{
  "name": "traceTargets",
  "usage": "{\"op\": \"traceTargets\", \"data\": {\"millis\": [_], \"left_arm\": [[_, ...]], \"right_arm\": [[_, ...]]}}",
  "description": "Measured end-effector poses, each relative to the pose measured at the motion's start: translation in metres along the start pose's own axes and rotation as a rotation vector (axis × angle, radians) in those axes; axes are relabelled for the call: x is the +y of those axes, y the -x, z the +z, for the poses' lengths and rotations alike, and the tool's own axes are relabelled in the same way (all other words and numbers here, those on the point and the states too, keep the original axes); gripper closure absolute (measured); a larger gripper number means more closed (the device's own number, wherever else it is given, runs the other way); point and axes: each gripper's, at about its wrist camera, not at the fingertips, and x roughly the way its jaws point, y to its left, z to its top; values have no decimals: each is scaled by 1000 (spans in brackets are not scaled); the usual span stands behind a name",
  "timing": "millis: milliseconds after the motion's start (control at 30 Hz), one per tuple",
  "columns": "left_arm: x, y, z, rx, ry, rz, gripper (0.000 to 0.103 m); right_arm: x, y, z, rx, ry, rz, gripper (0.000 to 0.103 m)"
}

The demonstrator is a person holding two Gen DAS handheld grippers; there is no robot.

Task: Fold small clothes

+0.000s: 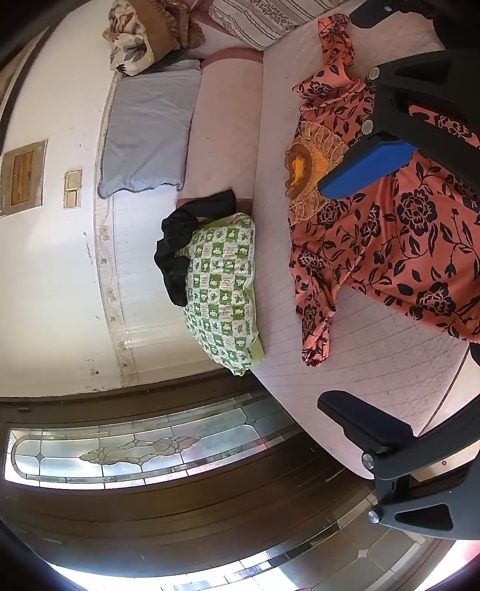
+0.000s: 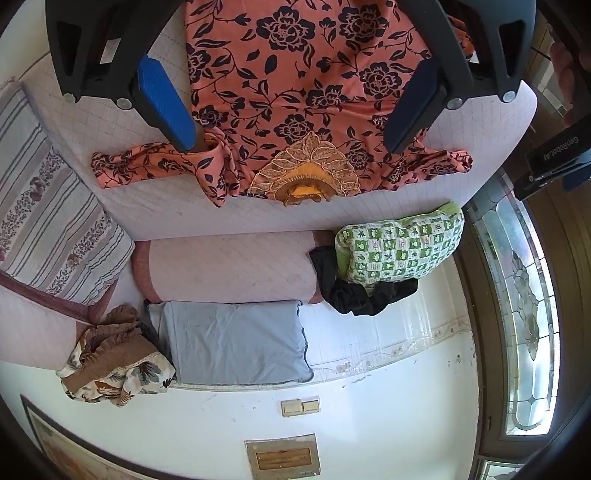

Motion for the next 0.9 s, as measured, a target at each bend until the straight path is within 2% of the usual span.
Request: {"op": "traceTargets", "data": {"millis": [900], "left_arm": [[-4,-10,-5,25,-13,6,0]], "right_arm": [[-4,-12,-5,33,-11,6,0]]}}
